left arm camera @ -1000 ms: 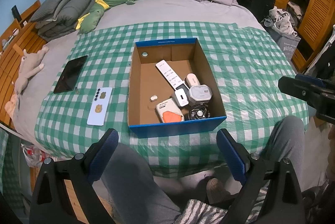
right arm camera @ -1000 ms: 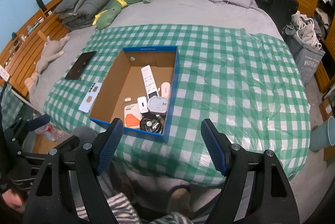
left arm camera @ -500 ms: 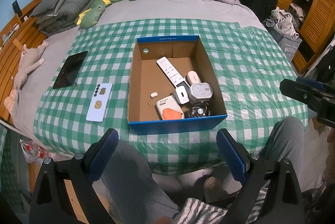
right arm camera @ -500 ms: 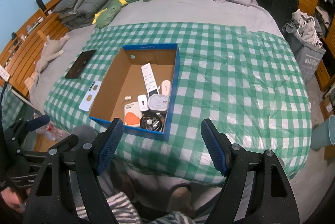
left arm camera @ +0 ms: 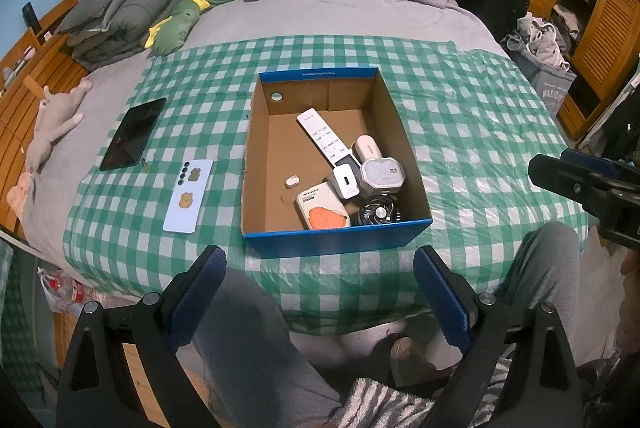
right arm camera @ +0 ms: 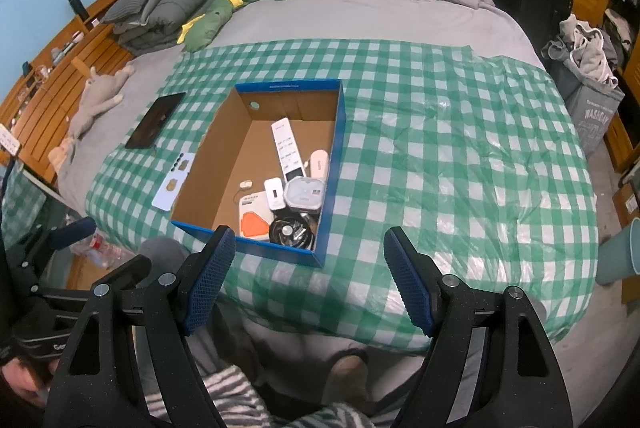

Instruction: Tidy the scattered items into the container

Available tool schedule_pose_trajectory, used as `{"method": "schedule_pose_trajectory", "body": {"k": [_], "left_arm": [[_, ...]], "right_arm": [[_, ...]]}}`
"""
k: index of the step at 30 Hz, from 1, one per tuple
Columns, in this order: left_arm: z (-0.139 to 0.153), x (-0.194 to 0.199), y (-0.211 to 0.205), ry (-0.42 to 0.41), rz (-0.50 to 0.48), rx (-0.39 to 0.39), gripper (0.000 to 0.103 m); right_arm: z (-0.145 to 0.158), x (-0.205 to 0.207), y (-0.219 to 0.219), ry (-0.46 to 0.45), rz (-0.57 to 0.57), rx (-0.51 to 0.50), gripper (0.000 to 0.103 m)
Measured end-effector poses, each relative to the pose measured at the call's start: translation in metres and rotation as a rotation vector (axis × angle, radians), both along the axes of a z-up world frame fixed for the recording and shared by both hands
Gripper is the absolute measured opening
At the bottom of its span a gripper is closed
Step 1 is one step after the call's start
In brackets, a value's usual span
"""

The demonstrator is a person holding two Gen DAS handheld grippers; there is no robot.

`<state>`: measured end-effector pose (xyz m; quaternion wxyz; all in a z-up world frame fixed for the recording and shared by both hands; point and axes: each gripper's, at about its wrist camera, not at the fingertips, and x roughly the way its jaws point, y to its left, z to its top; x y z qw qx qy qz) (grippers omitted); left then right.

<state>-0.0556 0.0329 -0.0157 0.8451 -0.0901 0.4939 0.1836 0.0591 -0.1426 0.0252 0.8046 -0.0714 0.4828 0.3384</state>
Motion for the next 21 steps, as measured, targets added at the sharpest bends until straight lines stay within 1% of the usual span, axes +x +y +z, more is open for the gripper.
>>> {"method": "schedule_pose_trajectory", "body": {"k": [21], "left_arm": [[-0.0016, -0.0007, -0.0046, -0.001, -0.006, -0.011, 0.096]], "right_arm": [[0.0, -0.0014, 0.0027, 0.002, -0.011, -0.002, 0.076]]}}
